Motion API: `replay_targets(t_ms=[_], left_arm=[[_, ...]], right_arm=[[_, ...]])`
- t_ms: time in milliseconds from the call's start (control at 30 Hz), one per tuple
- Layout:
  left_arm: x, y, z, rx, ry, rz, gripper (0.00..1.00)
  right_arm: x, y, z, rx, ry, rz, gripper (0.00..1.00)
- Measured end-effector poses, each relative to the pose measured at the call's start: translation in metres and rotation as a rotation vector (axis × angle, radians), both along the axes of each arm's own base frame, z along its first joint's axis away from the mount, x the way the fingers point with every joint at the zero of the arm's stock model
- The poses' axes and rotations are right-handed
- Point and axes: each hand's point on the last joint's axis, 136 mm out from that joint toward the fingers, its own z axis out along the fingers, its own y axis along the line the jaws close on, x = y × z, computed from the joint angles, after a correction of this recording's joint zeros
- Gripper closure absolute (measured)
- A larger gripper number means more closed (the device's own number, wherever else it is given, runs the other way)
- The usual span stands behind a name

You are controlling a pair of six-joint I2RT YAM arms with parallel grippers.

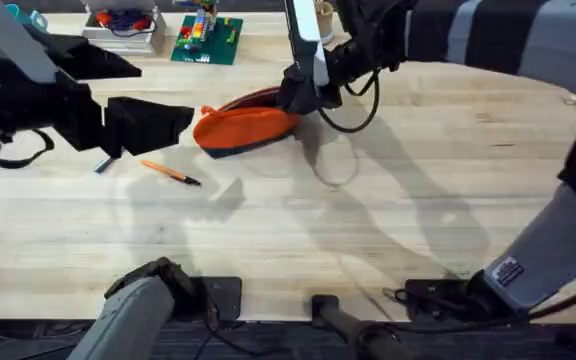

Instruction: Unzip the bag, pick up the pens from the table one at a time and place them inside, then zip the bag closed.

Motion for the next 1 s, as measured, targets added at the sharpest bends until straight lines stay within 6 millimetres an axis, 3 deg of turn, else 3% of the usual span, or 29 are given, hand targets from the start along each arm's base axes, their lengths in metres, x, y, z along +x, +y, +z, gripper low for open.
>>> replay_targets(t_ms=[433, 500, 667, 733, 1000], left_arm=[[0.0, 0.0001, 0.0, 0.0, 0.0, 0.001, 0.006], [0.0, 0.0001, 0.0, 0.0, 0.0, 0.001, 0.006], [0.0, 0.0001, 0.0, 0.0, 0.0, 0.001, 0.006], [0.0, 0.0, 0.0, 0.0, 0.0, 0.0, 0.005], [0.0, 0.0001, 0.0, 0.0, 0.0, 0.001, 0.006]], right_arm=[[-0.0013, 0.0005, -0.0055, 0.003, 0.036, -0.011, 0.97], [-0.0011, 0.0004, -0.0055, 0.004, 0.039, -0.014, 0.755], [0.0017, -0.0009, -0.0054, 0.001, 0.027, -0.018, 0.054], [0.0018, -0.001, -0.0054, 0.0, 0.026, -0.018, 0.013], [0.0024, -0.0017, -0.0062, -0.006, 0.024, -0.022, 0.009]])
